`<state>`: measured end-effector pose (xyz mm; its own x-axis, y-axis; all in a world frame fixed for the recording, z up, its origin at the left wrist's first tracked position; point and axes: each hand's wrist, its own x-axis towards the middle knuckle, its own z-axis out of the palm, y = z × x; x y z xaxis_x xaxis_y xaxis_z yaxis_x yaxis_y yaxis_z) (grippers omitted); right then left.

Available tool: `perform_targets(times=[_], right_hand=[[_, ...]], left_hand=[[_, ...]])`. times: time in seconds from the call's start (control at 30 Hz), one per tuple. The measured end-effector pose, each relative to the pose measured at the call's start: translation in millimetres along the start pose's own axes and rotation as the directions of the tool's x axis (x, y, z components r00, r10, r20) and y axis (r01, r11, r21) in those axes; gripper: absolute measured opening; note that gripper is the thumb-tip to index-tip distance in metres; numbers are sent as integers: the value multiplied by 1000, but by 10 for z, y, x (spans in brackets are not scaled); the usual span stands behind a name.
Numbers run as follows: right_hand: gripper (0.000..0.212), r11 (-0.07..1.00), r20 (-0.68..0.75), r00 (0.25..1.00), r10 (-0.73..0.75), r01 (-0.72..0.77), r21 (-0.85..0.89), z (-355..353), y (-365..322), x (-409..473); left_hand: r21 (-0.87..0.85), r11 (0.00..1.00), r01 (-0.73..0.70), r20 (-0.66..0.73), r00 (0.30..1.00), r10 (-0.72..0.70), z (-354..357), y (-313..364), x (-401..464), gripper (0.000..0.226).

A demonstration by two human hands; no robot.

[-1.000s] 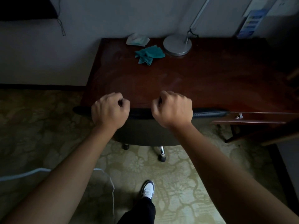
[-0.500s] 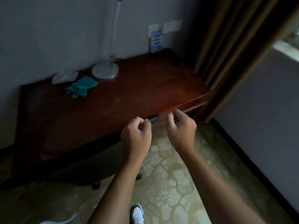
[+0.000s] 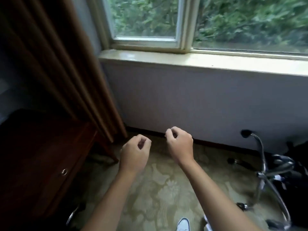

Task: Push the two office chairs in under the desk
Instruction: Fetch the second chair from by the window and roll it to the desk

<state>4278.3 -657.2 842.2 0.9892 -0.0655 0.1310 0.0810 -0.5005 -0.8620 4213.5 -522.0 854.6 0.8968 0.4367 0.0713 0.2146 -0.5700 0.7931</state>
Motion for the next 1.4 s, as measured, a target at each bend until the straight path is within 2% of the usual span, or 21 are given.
perform_targets(times=[0.17, 0.33, 0.5, 0.63, 0.73, 0.97, 1.13, 1.27, 1.4], right_hand=[[34, 988, -119, 981, 151, -152, -2, -956, 678, 750], [37, 946, -304, 904, 299, -323, -29, -1880, 1418, 1093], [37, 839, -456, 740, 495, -543, 30, -2678, 2251, 1127], [30, 715, -559, 548, 623, -688, 122, -3260, 2750, 1219], [30, 644, -604, 430, 671, -742, 187, -3597, 2971, 1376], [24, 519, -646, 207, 735, -785, 339, -4252, 3463, 1548], [22, 442, -609, 134, 782, -807, 391, -4632, 3949, 1428], [20, 413, -579, 134, 804, -826, 384, -4885, 4495, 1432], [24, 403, -483, 193, 854, -832, 381, -5143, 5315, 1509]], left_hand=[[-12, 992, -127, 257, 958, 125, 1195, 920, 342, 13], [-71, 957, -280, 503, 819, 277, 2239, 1586, 429, 12], [-158, 907, -391, 680, 623, 387, 3317, 2172, 403, 10], [-226, 865, -448, 795, 428, 430, 4140, 2684, 360, 10], [-266, 822, -503, 850, 280, 446, 4670, 3036, 406, 10], [-274, 747, -606, 926, 43, 374, 5811, 3694, 379, 12], [-223, 732, -644, 964, -32, 265, 6502, 3759, 54, 18], [-155, 648, -746, 987, -96, 126, 7060, 3746, -357, 37], [-72, 595, -800, 997, -38, 68, 7748, 3704, -696, 46]])
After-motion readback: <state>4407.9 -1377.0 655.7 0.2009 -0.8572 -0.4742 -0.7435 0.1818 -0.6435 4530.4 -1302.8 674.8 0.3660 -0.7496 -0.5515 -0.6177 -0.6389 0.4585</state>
